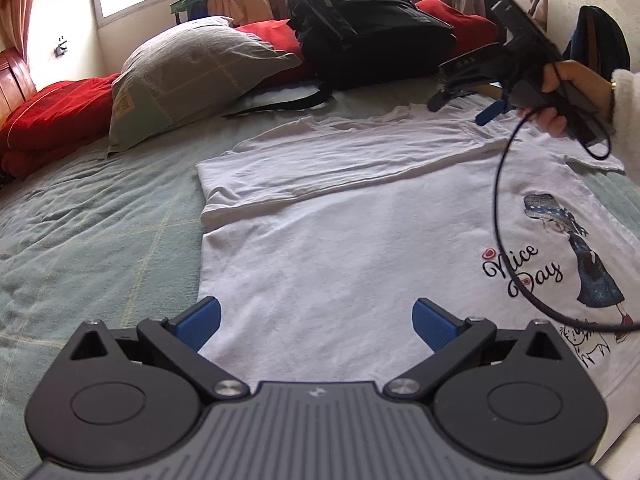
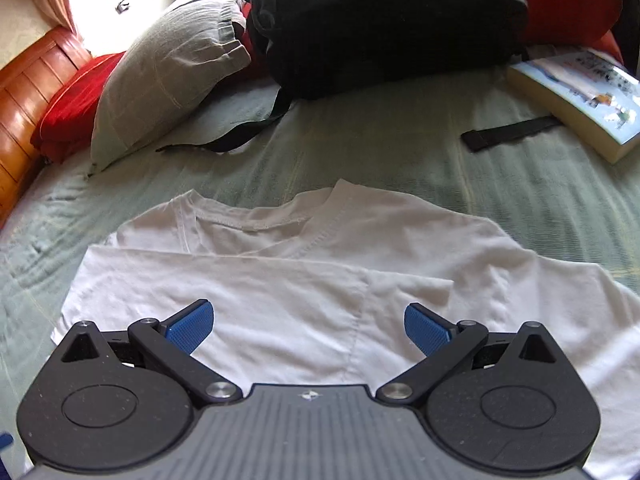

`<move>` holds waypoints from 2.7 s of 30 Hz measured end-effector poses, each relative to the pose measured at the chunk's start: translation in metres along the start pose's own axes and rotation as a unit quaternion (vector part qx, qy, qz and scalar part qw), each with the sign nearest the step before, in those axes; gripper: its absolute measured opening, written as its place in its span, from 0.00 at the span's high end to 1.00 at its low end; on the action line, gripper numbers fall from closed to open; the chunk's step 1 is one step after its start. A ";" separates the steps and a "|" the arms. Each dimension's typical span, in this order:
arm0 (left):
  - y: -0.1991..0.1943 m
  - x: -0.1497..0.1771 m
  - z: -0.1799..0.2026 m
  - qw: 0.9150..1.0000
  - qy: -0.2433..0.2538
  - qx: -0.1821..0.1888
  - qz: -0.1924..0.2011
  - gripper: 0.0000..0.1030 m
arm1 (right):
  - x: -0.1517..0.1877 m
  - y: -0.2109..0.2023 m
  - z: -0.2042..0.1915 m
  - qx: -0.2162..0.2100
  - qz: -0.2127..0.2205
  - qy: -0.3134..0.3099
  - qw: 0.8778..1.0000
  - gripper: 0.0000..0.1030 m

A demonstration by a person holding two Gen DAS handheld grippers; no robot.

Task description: Fold clothes

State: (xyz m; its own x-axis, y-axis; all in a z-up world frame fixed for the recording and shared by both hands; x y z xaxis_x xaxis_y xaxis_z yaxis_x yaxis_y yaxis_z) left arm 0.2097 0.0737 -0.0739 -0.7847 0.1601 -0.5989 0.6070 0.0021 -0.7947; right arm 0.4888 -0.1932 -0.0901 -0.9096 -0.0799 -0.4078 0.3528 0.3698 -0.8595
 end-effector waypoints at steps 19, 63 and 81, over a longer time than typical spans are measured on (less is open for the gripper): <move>-0.003 0.003 -0.003 1.000 -0.010 -0.004 0.002 0.01 | 0.050 0.015 -0.030 0.035 -0.003 -0.100 0.994 0.00; -0.017 0.051 0.016 0.999 0.011 0.026 -0.038 0.01 | 0.153 -0.048 -0.034 0.124 0.012 -0.132 0.983 0.00; -0.029 0.090 0.061 0.999 0.020 0.025 -0.023 0.01 | 0.300 -0.090 -0.041 0.106 0.062 -0.137 0.983 0.00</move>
State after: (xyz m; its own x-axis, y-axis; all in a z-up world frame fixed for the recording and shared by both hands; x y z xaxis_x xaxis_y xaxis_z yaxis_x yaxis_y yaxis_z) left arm 0.1140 0.0277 -0.1104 -0.8056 0.1997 -0.5578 0.5622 -0.0395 -0.8260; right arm 0.1753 -0.2126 -0.1219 -0.7744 -0.3034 -0.5553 0.5208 0.1927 -0.8316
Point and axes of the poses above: each gripper's, at about its wrist camera, not at the fingertips, and y roughly the way its jaws point, z to its right, x to its underside, the point moved 6 cm from there along y, roughly the way its jaws point, and after that the axes turned 9 degrees about -z, right-handed, at the moved point
